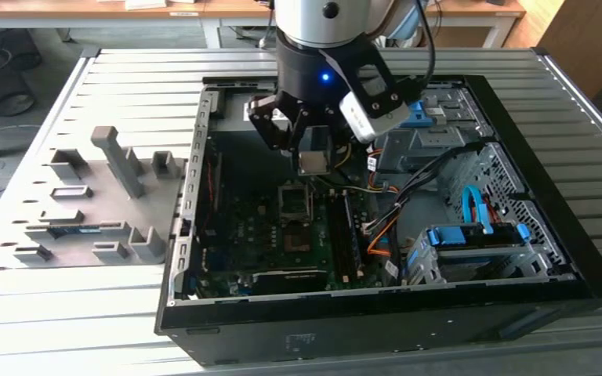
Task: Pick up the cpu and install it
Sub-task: 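Place the cpu into insertion slot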
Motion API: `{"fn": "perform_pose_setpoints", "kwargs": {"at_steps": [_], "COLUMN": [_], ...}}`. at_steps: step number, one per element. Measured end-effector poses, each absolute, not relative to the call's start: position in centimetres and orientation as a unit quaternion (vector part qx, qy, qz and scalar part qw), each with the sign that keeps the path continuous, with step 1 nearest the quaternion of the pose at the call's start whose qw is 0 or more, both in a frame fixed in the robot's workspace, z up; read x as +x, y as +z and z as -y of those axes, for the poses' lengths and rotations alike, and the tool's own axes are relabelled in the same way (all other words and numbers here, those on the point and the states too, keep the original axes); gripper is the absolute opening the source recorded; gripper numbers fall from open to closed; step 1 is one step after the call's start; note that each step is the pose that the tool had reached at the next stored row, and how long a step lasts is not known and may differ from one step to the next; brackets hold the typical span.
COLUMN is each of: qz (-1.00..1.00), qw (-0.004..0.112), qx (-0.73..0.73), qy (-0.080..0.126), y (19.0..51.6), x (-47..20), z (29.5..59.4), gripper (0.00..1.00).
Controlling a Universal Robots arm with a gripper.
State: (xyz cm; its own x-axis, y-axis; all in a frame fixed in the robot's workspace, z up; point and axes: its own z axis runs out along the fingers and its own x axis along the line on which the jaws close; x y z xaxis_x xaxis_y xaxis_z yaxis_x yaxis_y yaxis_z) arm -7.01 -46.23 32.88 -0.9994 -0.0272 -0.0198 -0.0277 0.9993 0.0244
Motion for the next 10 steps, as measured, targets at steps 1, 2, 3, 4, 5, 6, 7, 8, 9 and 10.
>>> {"fn": "perform_pose_setpoints", "kwargs": {"at_steps": [1, 2, 3, 4, 5, 6, 7, 8, 9, 10], "qz": [-1.0, -1.0, -1.0, -1.0, -1.0, -1.0, -1.0, -1.0, -1.0, -1.0], "qw": [0.01, 0.01, 0.01, 0.01, 0.01, 0.01, 0.01, 0.01, 0.01, 0.01], "qx": [-0.014, -0.014, -0.014, -0.014, -0.014, -0.014, -0.014, -0.014, -0.014, -0.014], "qy": [0.012, 0.012, 0.012, 0.012, 0.012, 0.012, 0.012, 0.012, 0.011, 0.011], "y": [32.8, 32.7, 32.7, 32.6, 32.5, 32.3, 32.2, 32.0, 31.8, 31.6], "x": [-7.0, -7.0, -7.0, -7.0, -7.0, -7.0, -7.0, -7.0, -7.0, -7.0], "z": [46.2, 46.2, 46.2, 46.2, 46.2, 46.2, 46.2, 46.2, 46.2, 46.2], "gripper": [0.47, 0.47, 0.47, 0.47, 0.47, 0.47, 0.47, 0.47, 0.47, 0.47]}}
